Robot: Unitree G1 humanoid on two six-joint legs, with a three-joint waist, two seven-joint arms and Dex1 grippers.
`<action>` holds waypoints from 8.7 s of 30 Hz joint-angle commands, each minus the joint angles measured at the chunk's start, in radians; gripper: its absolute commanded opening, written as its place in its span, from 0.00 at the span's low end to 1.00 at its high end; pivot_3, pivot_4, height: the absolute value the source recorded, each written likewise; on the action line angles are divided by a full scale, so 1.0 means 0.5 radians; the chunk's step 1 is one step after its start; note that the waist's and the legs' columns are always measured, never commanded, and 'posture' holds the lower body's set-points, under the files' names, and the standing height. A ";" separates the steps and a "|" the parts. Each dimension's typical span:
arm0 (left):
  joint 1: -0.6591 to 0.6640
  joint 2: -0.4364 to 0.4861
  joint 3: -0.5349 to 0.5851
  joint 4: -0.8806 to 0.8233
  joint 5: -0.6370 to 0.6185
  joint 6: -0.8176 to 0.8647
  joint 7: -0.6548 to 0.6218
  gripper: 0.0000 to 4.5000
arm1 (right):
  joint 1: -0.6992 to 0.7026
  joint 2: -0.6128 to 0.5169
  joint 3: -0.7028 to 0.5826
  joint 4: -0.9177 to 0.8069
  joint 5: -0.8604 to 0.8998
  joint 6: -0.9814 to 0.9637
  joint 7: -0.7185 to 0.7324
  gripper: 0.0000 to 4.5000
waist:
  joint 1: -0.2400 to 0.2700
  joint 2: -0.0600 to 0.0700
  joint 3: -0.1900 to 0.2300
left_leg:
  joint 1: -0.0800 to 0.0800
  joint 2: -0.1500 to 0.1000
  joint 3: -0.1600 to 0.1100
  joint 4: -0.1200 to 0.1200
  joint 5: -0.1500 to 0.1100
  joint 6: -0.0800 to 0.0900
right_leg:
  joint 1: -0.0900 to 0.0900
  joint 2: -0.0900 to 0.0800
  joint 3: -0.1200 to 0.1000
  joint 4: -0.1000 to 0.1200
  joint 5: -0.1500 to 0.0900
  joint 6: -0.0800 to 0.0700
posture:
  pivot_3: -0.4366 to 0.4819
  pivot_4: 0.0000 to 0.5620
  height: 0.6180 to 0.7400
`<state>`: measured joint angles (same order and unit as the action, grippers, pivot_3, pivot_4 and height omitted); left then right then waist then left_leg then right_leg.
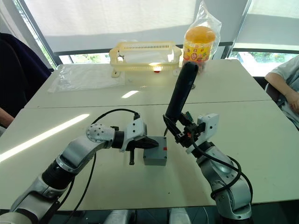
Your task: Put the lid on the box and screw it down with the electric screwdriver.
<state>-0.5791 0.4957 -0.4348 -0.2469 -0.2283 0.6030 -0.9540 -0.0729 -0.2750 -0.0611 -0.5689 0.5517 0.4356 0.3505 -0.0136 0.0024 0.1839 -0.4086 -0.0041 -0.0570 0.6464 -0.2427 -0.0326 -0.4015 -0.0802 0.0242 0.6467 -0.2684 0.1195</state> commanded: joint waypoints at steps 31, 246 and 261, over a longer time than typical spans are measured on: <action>0.058 0.016 -0.047 0.013 0.048 0.029 -0.013 0.00 | 0.046 -0.026 -0.057 -0.215 0.075 -0.033 -0.017 0.39 | 0.000 0.000 0.000 | 0.001 0.000 -0.001 0.000 0.000 0.000 | 0.001 0.000 0.000 0.000 0.000 0.000 | 0.48 0.27 1.00; 0.126 0.064 -0.137 0.049 0.200 -0.031 -0.033 0.00 | 0.168 0.067 0.209 0.108 -0.429 -0.320 -0.009 0.39 | 0.004 -0.025 -0.046 | 0.025 0.000 -0.006 -0.034 -0.001 -0.001 | 0.028 -0.003 -0.009 -0.037 -0.012 -0.016 | 0.48 0.27 1.00; 0.132 0.068 -0.133 0.038 0.197 -0.015 -0.025 0.00 | 0.249 0.009 0.298 0.170 -0.427 -0.300 0.078 0.39 | 0.003 -0.028 -0.049 | 0.033 0.002 -0.006 -0.035 -0.001 -0.001 | 0.034 -0.003 -0.008 -0.036 -0.012 -0.017 | 0.48 0.27 1.00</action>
<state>-0.5428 0.5111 -0.4591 -0.2577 -0.1626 0.5612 -0.9592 0.0201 -0.2564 0.0579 -0.5177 0.3542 0.2499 0.3789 -0.0119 -0.0114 0.1592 -0.3922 -0.0031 -0.0598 0.6287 -0.2430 -0.0332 -0.3843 -0.0816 0.0203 0.6287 -0.2745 0.1111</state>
